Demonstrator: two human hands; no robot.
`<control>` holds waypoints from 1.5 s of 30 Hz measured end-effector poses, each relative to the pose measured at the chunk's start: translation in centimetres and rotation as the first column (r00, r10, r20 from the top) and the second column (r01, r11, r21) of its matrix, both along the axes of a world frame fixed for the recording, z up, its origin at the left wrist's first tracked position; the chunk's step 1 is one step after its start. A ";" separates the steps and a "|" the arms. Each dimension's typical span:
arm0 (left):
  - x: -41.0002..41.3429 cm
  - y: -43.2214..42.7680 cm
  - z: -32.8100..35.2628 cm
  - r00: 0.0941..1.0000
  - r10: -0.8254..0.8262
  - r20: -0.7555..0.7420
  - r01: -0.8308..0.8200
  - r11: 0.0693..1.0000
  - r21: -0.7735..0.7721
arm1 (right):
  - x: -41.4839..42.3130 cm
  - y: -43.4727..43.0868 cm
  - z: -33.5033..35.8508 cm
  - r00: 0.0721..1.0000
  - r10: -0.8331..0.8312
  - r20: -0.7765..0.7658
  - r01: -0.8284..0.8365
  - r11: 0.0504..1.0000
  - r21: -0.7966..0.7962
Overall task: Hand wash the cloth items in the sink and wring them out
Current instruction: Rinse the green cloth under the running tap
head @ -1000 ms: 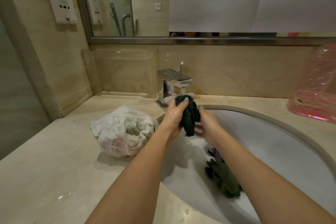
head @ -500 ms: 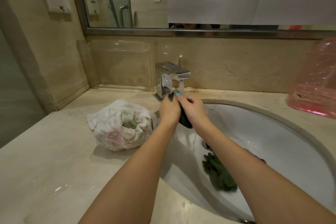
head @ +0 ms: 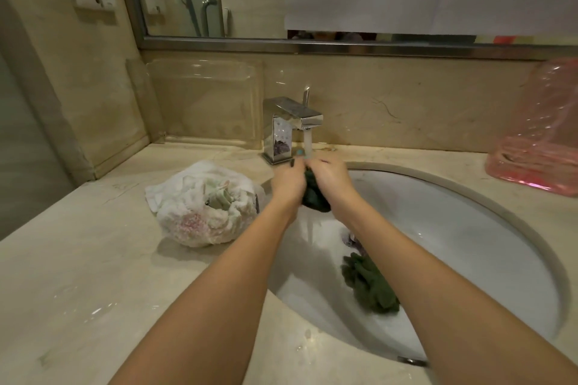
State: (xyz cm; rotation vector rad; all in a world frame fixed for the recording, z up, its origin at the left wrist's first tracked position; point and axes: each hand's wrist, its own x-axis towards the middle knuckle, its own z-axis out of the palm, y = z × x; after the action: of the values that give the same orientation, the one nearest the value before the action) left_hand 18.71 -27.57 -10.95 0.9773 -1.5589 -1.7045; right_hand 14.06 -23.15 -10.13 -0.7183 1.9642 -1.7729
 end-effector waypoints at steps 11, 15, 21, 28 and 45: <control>0.4 -0.8 -0.1 1.000 0.002 -0.010 -0.001 0.997 0.079 | 0.1 -0.6 -0.3 0.994 0.025 -0.106 -0.022 0.999 0.028; 0.2 1.1 0.4 0.990 -0.141 0.007 0.141 0.989 -0.043 | -2.1 0.2 -0.9 0.985 -0.103 -0.140 0.108 0.994 0.029; -0.1 1.5 -0.3 0.985 -0.172 0.002 0.156 0.890 -0.430 | -4.5 1.8 -2.2 0.973 -0.093 -0.209 0.130 0.977 0.171; 0.0 -1.2 -1.0 0.995 -0.079 -0.067 0.042 0.898 -0.437 | -5.5 3.0 -1.9 0.964 0.266 -0.006 -0.258 0.942 0.215; 2.3 -1.8 -1.3 0.957 -0.241 0.160 0.239 0.970 0.036 | -5.9 2.9 -1.1 0.950 0.276 0.148 -0.279 0.960 -0.002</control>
State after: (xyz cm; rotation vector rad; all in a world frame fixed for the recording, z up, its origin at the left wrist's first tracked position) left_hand 21.05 -29.36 -12.22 0.9897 -1.8372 -1.8411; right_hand 8.15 -20.26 -11.25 -0.7905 1.6883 -1.5887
